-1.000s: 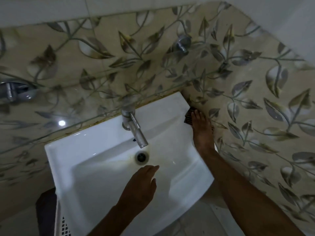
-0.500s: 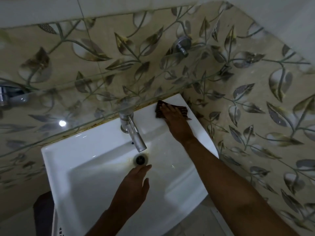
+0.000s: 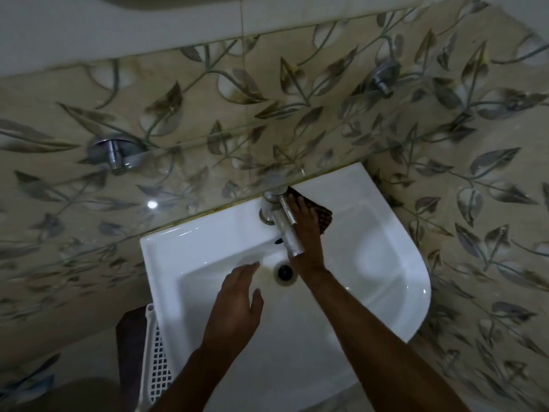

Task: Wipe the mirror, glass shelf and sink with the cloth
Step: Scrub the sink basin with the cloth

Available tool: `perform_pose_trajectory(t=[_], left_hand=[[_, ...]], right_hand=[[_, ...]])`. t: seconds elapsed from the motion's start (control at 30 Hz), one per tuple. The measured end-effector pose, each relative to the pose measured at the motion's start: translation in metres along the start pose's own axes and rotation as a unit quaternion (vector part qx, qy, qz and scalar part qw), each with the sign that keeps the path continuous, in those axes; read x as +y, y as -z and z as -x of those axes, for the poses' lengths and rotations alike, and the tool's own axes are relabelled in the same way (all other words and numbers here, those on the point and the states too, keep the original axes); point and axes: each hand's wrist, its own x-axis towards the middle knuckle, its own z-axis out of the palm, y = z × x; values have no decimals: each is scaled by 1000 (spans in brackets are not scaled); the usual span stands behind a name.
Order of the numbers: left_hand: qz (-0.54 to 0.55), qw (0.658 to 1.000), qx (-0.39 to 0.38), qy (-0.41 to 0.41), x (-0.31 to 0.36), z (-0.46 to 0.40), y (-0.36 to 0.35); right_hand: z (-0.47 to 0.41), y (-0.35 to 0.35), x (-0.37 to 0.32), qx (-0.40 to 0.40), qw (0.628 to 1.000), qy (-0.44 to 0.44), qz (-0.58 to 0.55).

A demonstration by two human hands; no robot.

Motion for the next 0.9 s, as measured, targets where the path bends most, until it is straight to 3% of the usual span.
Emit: perform_pose_trajectory(t=[0.1, 0.23, 0.37, 0.43, 0.53, 0.6, 0.7, 0.8, 0.83, 0.9], left_hand=[[7, 1000, 27, -1, -10, -1, 15], [20, 997, 66, 16, -28, 6, 22], [28, 997, 68, 30, -31, 9, 20], [23, 998, 56, 17, -28, 10, 17], [6, 999, 41, -15, -24, 16, 21], [-4, 999, 30, -31, -25, 22, 24], [-21, 999, -1, -44, -31, 31, 21], [-29, 998, -25, -46, -34, 33, 16], [-28, 998, -25, -45, -34, 32, 15], [-26, 998, -16, -51, -34, 28, 14]], right_hand=[[-1, 13, 43, 8, 998, 56, 35], [-12, 18, 52, 45, 995, -90, 25], [15, -4, -3, 89, 994, -32, -61], [35, -10, -15, 112, 986, -64, -109], [33, -7, 4, 94, 992, -61, -63], [18, -2, 31, 81, 990, -114, -23], [8, 0, 34, 108, 963, -245, -36], [25, -19, -14, 155, 953, -243, -94], [34, -30, -34, 163, 940, -258, -152], [45, -43, -70, 140, 879, -362, -278]])
